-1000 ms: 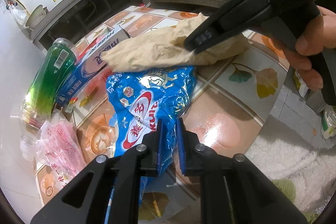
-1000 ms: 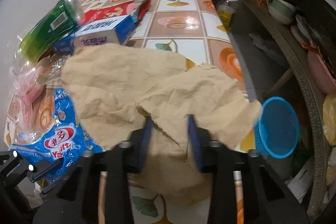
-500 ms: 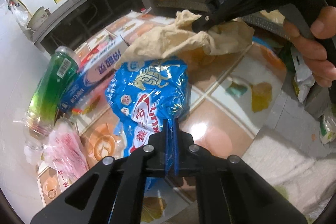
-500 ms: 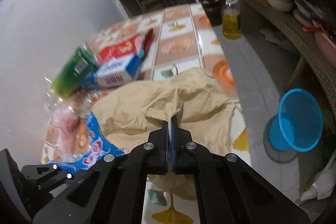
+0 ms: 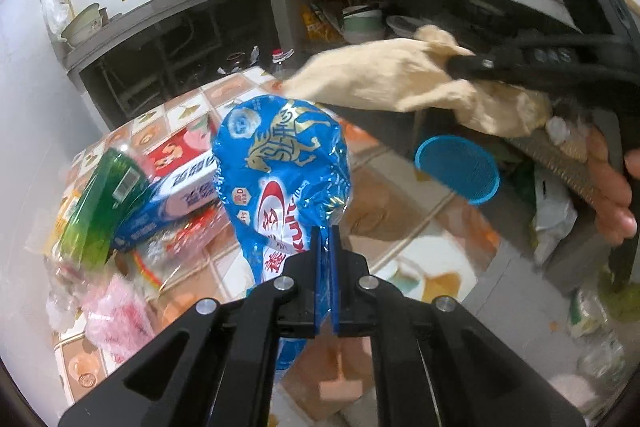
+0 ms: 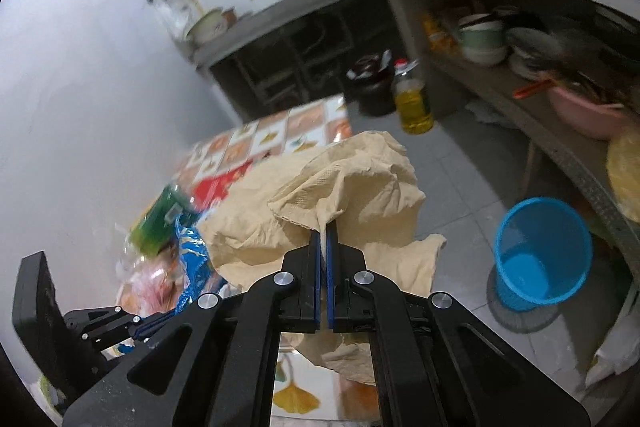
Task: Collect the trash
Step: 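Lift the brown paper with the right tool while the left tool lifts the blue bag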
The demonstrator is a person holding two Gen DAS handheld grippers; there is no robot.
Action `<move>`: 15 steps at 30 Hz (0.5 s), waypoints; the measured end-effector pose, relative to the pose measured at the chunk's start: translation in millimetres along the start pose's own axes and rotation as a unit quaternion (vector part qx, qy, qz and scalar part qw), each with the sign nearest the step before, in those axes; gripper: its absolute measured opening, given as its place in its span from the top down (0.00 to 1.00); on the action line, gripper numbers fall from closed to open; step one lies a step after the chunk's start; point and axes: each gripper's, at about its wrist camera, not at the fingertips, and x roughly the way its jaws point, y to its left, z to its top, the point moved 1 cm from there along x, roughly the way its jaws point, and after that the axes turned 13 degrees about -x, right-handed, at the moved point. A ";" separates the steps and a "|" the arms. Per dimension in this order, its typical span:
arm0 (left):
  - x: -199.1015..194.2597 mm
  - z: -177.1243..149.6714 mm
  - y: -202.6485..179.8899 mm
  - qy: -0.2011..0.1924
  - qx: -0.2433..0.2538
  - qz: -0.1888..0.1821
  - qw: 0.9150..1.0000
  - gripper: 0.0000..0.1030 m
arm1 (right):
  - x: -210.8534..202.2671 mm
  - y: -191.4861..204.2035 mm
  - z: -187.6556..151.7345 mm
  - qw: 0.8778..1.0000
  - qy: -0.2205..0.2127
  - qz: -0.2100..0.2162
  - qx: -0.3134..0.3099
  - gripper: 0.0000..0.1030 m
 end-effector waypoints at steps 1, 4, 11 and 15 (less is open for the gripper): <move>0.4 2.9 -2.7 0.000 -0.002 -0.003 1.000 0.97 | -7.1 -10.8 -0.7 1.000 -0.008 -0.009 0.011 0.99; 2.0 18.9 -15.0 0.000 -0.008 -0.023 1.000 0.97 | -19.6 -32.6 -4.6 0.999 -0.021 -0.029 0.035 0.99; 19.6 64.2 -54.8 0.009 -0.005 -0.078 0.997 0.97 | -48.0 -91.3 -29.0 0.989 -0.048 -0.091 0.110 0.99; 42.8 95.6 -89.3 0.043 -0.007 -0.132 0.990 0.97 | -57.3 -118.6 -49.0 0.978 -0.045 -0.146 0.142 0.99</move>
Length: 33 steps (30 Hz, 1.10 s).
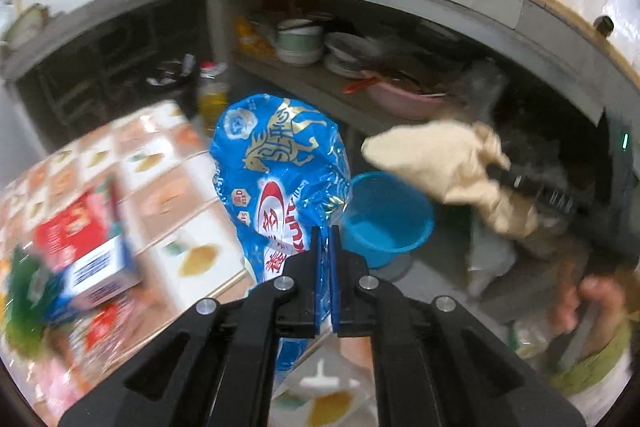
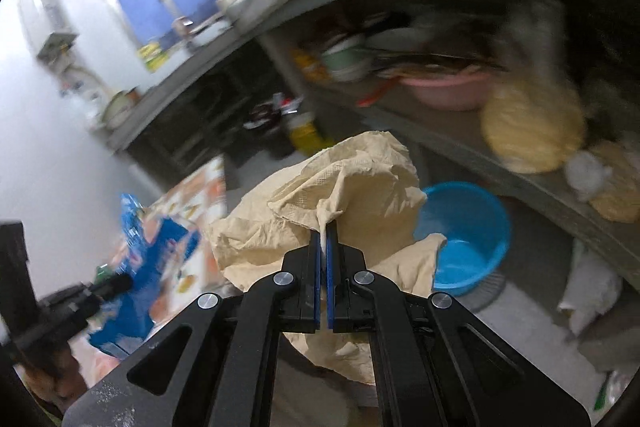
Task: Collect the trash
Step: 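Lift the brown paper with the right tool while the left tool lifts the blue bag, then drop the brown paper and blue bag into the blue wastebasket, opening both tools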
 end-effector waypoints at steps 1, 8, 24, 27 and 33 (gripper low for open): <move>10.5 8.6 -5.8 0.013 -0.003 -0.011 1.000 0.97 | 0.8 -6.0 -2.1 1.000 0.001 -0.012 0.003 0.99; 115.7 48.6 -35.0 0.137 -0.048 -0.052 0.988 0.97 | 34.3 -53.3 -28.7 0.996 0.034 -0.071 0.047 0.99; 377.8 76.7 -89.3 0.325 -0.128 -0.058 0.935 0.97 | 162.0 -123.7 -62.8 0.975 0.107 -0.150 0.120 0.99; 404.2 72.2 -97.9 0.333 -0.105 -0.040 0.936 0.97 | 186.6 -128.8 -60.4 0.972 0.123 -0.165 0.113 0.99; 439.2 68.3 -93.7 0.354 -0.129 -0.036 0.926 0.75 | 208.3 -141.1 -58.7 0.970 0.135 -0.171 0.107 0.93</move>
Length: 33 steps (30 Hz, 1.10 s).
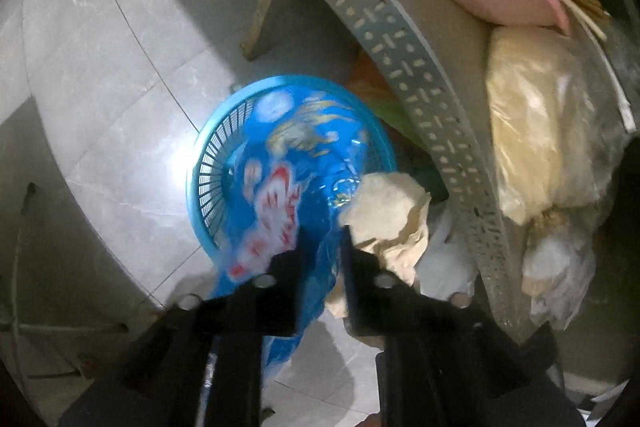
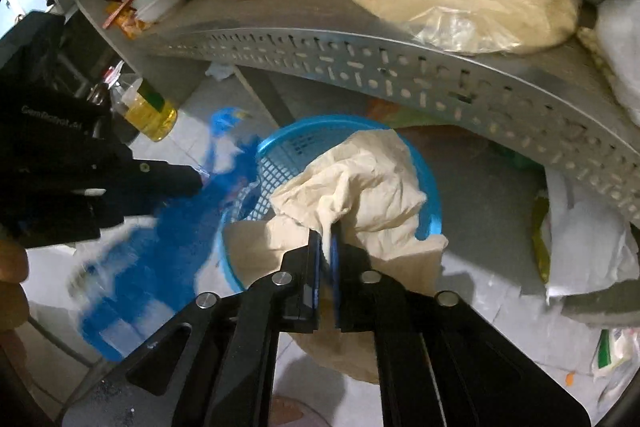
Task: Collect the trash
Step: 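Drop the brown paper and blue bag into the blue wastebasket, opening both tools, then move both tools back over the table toward the plastic bags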
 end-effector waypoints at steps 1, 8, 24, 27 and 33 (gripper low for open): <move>2.0 3.7 1.6 0.001 -0.009 0.003 1.000 0.63 | 5.9 2.4 2.7 1.000 0.004 0.003 0.001 0.88; -6.0 11.0 15.3 -0.006 -0.042 -0.025 0.999 0.46 | 8.1 -9.4 -5.5 0.999 -0.010 0.029 0.012 0.60; -152.8 -57.2 18.3 -0.115 0.002 -0.097 0.989 0.30 | -77.8 -25.4 -33.1 0.997 -0.059 0.041 0.018 0.60; -190.4 -96.0 23.4 -0.124 0.029 -0.121 0.984 0.27 | -107.3 -17.1 -39.8 0.996 -0.066 0.057 0.014 0.54; -256.9 -170.3 54.6 -0.179 0.044 -0.125 0.975 0.25 | -183.2 21.3 -37.6 0.989 -0.120 0.074 -0.048 0.35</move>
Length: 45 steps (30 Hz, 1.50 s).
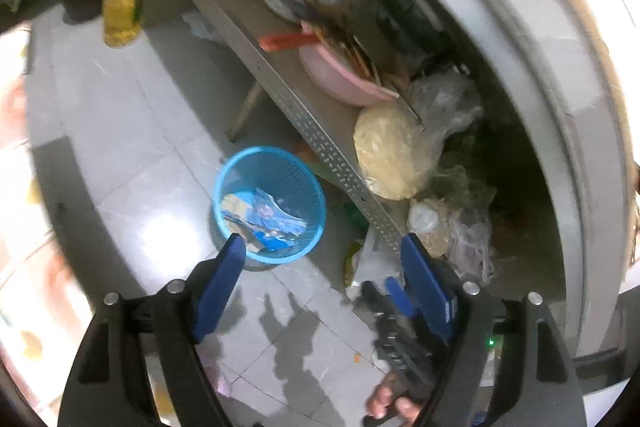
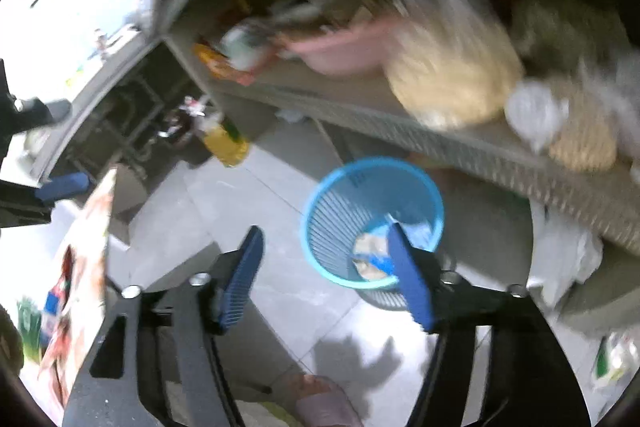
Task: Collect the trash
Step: 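Move both tools back over the table toward the plastic bags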
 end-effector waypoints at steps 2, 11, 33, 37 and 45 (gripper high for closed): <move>-27.3 -14.9 6.7 -0.030 0.001 0.008 1.000 0.25 | -25.2 16.0 11.7 0.999 -0.025 0.009 -0.023 0.31; -129.9 -109.1 52.6 -0.147 0.079 0.076 0.983 0.19 | -72.0 91.4 41.1 0.991 -0.034 0.042 -0.124 0.08; -234.7 -273.0 189.1 -0.281 -0.009 0.129 0.951 0.05 | -81.2 253.6 11.4 0.944 -0.042 0.091 -0.315 0.08; -257.4 -281.9 213.7 -0.306 -0.051 0.095 0.946 0.05 | -82.3 278.2 5.2 0.932 -0.038 0.161 -0.322 0.08; -295.8 -300.7 242.6 -0.378 -0.043 0.111 0.918 0.05 | -68.9 318.6 -7.0 0.917 0.038 0.271 -0.289 0.08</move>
